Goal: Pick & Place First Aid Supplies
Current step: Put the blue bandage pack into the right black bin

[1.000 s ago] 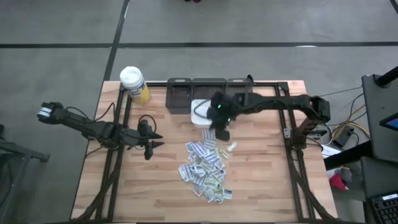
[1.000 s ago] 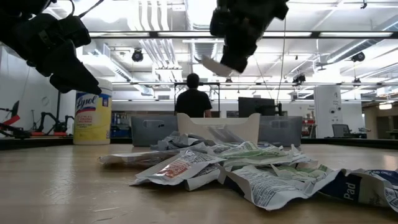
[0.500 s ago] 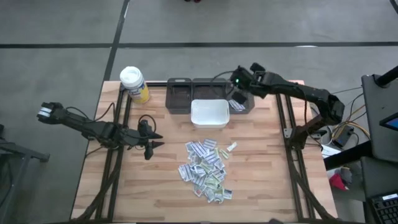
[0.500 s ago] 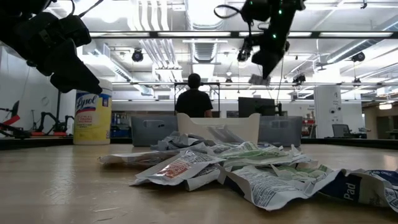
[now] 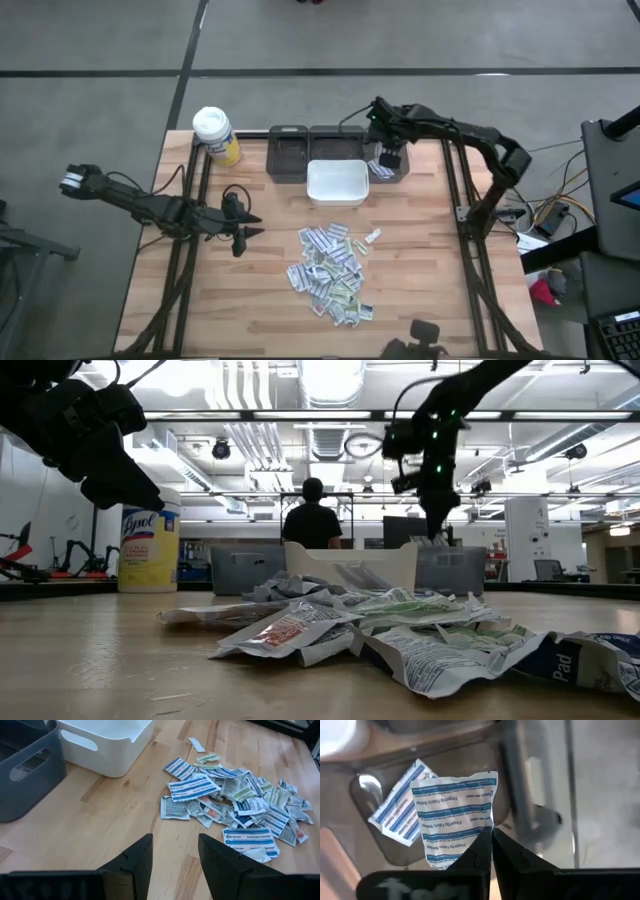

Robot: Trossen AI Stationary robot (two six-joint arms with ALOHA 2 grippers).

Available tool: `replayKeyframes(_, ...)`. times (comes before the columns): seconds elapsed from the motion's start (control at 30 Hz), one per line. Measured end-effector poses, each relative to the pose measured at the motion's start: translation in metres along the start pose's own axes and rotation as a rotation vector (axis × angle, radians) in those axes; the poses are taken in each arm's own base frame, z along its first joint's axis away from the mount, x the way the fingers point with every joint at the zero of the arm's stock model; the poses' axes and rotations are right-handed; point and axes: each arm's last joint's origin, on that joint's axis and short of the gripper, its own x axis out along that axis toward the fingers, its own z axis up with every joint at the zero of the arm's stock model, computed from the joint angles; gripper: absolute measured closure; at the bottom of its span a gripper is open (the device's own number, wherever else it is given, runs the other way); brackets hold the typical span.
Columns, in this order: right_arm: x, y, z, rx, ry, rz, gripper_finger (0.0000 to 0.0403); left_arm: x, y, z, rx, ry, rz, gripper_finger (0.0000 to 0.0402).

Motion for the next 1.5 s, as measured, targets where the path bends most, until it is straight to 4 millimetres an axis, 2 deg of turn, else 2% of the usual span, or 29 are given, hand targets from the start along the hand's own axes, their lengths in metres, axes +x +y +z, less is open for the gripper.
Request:
replayKeyframes(0.23, 0.034, 0.001, 0.003, -0.02, 0.091, 0.044, 0.0394, 0.0, 0.0, 0.0, 0.0, 0.0, 0.0, 0.0241)
replayKeyframes(0.33, 0.042, 0.003, 0.003, -0.037, 0.114, 0.055, 0.0394, 0.0, 0.0, 0.0, 0.0, 0.0, 0.0, 0.0241)
replayKeyframes(0.73, 0.046, 0.003, 0.004, -0.037, 0.119, 0.058, 0.0391, 0.0, 0.0, 0.0, 0.0, -0.001, 0.0, 0.0241)
replayKeyframes(0.93, 0.044, 0.002, 0.006, -0.033, 0.112, 0.053, 0.035, 0.0, 0.0, 0.0, 0.0, -0.001, 0.0, 0.0241)
replayKeyframes(1.1, 0.033, -0.001, 0.011, -0.037, 0.112, 0.045, 0.0307, 0.0, 0.0, 0.0, 0.0, -0.001, 0.0, 0.0241)
replayKeyframes(1.27, 0.004, -0.002, 0.014, 0.035, 0.166, 0.095, 0.0287, 0.0, 0.0, 0.0, 0.0, -0.001, 0.0, 0.0241)
replayKeyframes(1.37, -0.017, 0.005, 0.013, 0.146, 0.145, 0.289, 0.0285, 0.0, 0.0, 0.0, 0.0, -0.001, 0.0, 0.0241)
replayKeyframes(1.5, -0.044, 0.021, 0.014, 0.229, 0.009, 0.683, 0.0292, 0.0, 0.0, 0.0, 0.0, -0.001, 0.0, 0.0241)
